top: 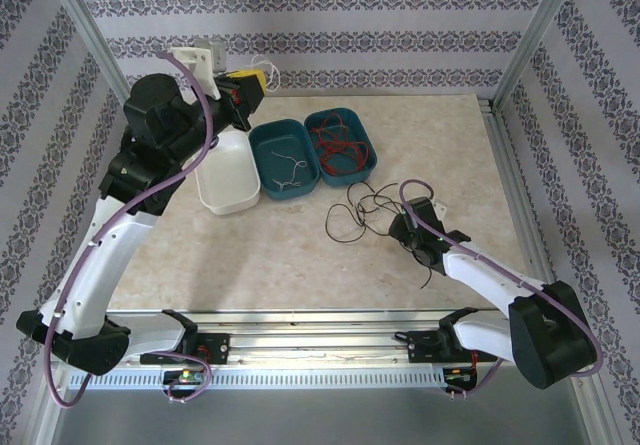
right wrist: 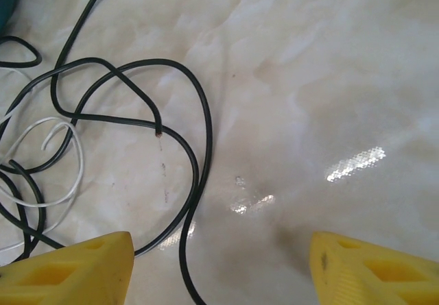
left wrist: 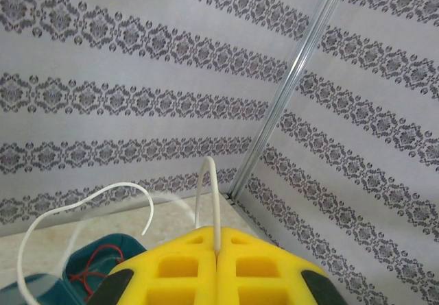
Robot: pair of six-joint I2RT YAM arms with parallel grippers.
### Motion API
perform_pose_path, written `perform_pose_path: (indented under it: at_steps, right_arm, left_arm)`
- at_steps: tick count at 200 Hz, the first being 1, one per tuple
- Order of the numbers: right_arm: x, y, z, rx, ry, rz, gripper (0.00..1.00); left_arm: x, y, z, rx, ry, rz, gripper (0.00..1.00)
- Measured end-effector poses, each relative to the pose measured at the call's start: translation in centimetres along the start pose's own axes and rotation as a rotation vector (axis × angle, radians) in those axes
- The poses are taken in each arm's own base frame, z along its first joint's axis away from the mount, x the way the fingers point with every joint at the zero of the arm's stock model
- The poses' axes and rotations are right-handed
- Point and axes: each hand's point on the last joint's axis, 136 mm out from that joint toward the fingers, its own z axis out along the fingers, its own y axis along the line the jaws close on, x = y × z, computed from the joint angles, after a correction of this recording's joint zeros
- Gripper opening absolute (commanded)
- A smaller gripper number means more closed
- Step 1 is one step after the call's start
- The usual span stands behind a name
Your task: Untangle the cables
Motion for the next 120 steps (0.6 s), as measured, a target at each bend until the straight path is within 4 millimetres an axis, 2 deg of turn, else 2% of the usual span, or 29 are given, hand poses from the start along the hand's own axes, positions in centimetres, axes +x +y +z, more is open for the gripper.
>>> perform_pose_path:
  at_steps: [32, 76, 120]
  right_arm:
    - [-0.5, 0.3, -0.7, -0.024, -0.019, 0.008, 0.72]
    - [-1.6, 0.8, -2.6, -0.073, -0.068, 0.017, 0.78]
    - [-2.3, 0.7, -4.3, -0.098, -0.109, 0.011, 0.85]
  left_arm:
    - [0.0, 0.9, 0.9, -0.020, 0.007, 0.006, 0.00]
    - [2.8, 4.5, 3.8, -0.098, 0.090, -0.016, 0.00]
    - [5.7, 6.5, 6.3, -0.129, 0.160, -0.037, 0.00]
